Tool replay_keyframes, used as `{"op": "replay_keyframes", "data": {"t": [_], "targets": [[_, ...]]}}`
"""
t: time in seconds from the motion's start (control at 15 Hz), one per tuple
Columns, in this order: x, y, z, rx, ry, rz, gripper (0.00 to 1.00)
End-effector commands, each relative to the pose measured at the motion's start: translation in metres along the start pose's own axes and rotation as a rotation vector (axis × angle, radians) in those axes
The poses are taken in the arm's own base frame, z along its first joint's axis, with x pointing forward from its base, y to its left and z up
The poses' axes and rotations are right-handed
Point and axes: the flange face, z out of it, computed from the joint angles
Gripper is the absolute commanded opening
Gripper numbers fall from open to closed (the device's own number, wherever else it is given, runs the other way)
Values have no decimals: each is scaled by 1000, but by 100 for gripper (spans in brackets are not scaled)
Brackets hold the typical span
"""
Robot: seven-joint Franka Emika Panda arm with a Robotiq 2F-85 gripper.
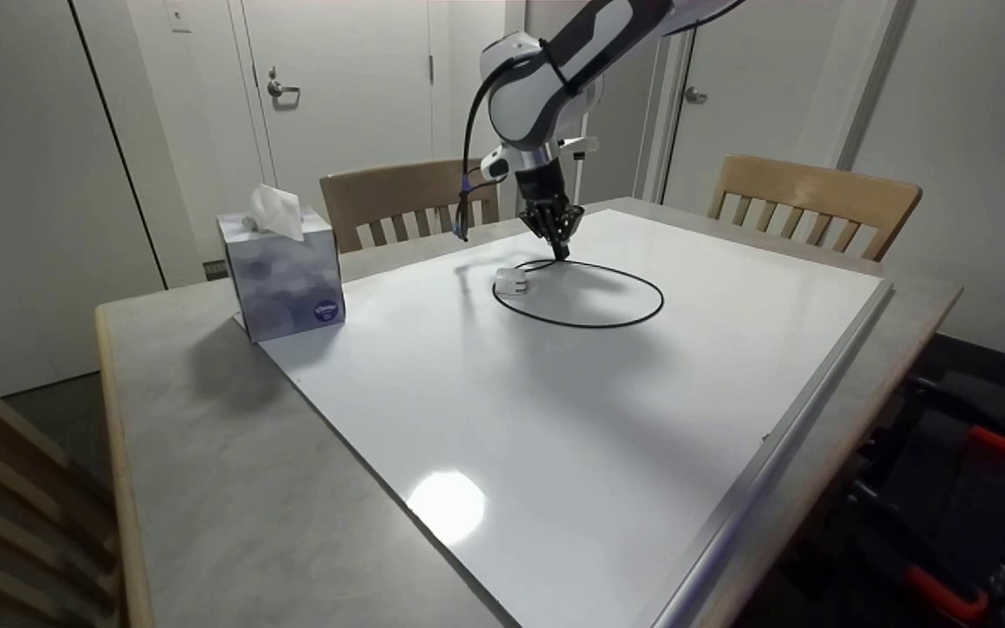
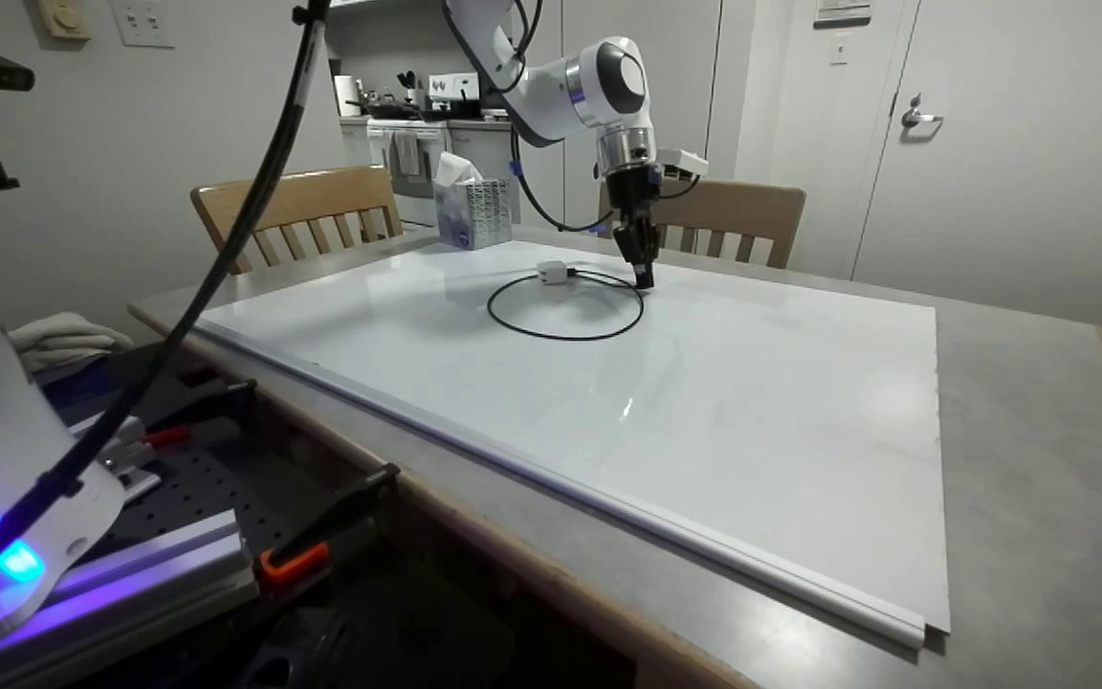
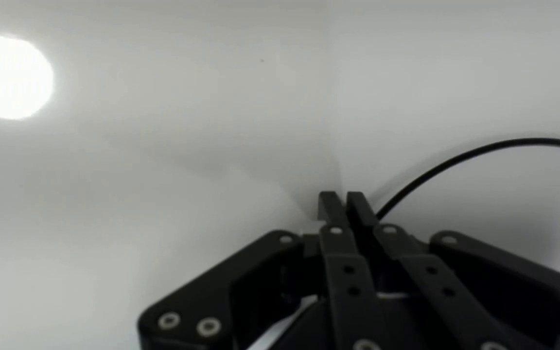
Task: Wrap up the charger neatly into a circle
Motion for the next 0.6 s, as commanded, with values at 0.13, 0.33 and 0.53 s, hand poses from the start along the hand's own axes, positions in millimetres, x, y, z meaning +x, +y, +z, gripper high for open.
{"op": "replay_keyframes", "data": {"t": [0.13, 0.33, 0.53], "targets": [[-5, -32, -12, 86, -34, 23, 2], [-5, -45, -20, 119, -45, 30, 2], [0, -56, -22, 145, -47, 43, 2]]}}
